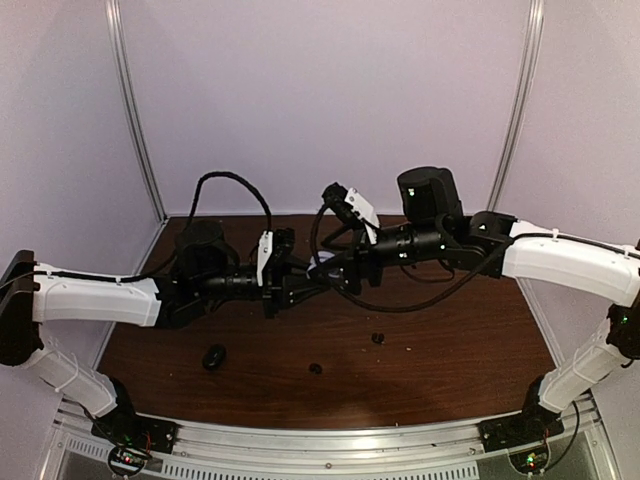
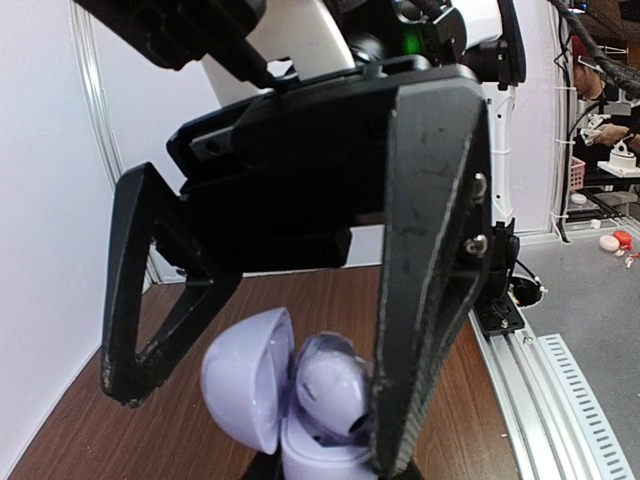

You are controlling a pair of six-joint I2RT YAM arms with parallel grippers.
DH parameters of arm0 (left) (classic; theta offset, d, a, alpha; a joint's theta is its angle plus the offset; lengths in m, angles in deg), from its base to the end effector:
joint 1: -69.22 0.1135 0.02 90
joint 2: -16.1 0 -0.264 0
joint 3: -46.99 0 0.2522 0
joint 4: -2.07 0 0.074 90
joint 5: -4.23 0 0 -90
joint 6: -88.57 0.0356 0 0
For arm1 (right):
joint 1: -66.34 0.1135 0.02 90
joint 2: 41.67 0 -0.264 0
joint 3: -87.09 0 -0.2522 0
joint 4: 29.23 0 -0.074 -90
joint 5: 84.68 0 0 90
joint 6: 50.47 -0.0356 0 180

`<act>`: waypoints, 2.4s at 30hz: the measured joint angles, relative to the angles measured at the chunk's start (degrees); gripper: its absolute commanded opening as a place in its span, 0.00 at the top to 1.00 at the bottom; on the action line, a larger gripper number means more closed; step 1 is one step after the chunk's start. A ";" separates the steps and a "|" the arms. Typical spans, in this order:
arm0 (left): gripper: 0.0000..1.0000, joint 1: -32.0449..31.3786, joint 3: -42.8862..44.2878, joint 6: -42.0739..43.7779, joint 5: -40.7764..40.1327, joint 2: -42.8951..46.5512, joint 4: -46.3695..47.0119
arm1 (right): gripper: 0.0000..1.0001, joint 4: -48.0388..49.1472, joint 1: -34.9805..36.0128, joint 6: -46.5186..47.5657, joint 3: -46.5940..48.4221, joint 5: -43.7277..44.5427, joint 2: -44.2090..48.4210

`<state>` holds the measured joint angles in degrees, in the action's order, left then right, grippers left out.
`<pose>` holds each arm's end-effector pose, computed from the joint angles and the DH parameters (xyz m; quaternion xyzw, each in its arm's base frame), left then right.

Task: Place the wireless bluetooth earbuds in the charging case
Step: Adjust the left earbud in the left side groove of the charging case, then close the charging case with the earbuds.

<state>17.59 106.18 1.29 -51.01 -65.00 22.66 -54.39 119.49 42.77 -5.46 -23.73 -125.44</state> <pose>0.1805 -0.2606 0.2778 0.4975 0.5119 -0.4706 0.5187 0.1906 0.2831 0.3536 -0.5025 0.6384 0.4179 0.4066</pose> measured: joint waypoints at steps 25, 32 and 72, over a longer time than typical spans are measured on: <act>1.00 -0.61 0.00 0.02 1.29 -0.02 0.22 | 0.20 1.16 -0.52 0.90 -0.55 -2.29 3.43; 1.00 -0.59 0.00 0.02 1.22 -0.02 0.04 | 0.21 0.42 -0.52 0.87 0.07 -0.02 1.90; 1.00 0.44 -0.24 -7.43 1.44 0.09 6.27 | 0.30 2.99 -0.52 2.58 -1.44 -11.26 3.74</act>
<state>18.02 105.94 -6.14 -49.56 -64.91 28.93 -51.39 118.96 45.35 -6.90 -34.99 -121.70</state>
